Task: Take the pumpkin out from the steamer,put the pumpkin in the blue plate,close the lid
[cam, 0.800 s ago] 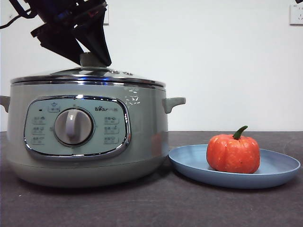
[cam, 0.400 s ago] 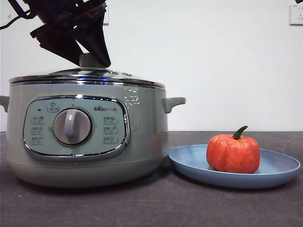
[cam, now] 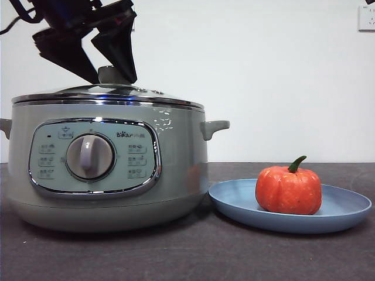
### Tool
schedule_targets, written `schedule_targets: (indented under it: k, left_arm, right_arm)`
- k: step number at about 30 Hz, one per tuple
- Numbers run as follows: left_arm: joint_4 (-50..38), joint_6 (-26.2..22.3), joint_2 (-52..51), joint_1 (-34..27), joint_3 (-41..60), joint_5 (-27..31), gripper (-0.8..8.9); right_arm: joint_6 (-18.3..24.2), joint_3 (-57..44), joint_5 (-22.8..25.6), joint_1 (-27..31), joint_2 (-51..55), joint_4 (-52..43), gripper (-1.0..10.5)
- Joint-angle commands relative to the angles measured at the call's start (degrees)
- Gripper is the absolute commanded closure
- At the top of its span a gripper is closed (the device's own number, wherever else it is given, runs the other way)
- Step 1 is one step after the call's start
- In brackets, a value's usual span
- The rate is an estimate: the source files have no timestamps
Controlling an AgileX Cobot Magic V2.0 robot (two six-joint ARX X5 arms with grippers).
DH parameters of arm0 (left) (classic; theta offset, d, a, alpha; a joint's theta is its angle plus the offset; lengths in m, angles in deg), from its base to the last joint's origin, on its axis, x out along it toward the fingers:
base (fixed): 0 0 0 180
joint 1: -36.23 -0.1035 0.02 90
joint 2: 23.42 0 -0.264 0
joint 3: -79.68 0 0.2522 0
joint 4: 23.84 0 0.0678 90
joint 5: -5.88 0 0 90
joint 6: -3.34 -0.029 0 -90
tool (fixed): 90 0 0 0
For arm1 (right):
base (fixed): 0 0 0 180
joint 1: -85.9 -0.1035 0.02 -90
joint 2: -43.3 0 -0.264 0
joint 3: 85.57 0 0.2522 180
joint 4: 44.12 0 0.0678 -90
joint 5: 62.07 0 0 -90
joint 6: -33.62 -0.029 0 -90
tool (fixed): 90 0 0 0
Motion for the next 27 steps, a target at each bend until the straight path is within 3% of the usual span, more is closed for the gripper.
schedule_targets:
  k: [1, 6, 11, 13, 19, 27]
  left_arm:
    - [-0.6, 0.9, -3.6, -0.5, 0.0, 0.5, 3.44]
    - [2.2, 2.8, -10.9, -0.3, 0.0, 0.4, 3.86]
    - [6.4, 2.2, -17.7, -0.3, 0.0, 0.8, 8.44]
    - [7.6, 1.7, -19.9, -0.3, 0.0, 2.4, 8.22]
    - [8.1, -0.2, -27.0, -0.3, 3.8, 4.0, 8.22]
    - [1.5, 1.1, -44.0, -0.3, 21.0, 5.1, 8.22]
  right_arm:
    - [0.7, -0.4, 0.2, 0.0, 0.0, 0.2, 3.9]
    - [1.7, -0.4, 0.1, 0.0, 0.0, 2.3, 5.9]
    - [1.8, -0.5, 0.1, 0.0, 0.9, 3.0, 8.8]
    - [1.8, -1.1, 0.1, -0.1, 1.8, 2.5, 9.7]
    - [1.8, -10.2, -0.2, -0.5, 9.5, -6.7, 9.6]
    - [0.7, -26.2, 0.0, -2.4, 23.2, -18.6, 9.6]
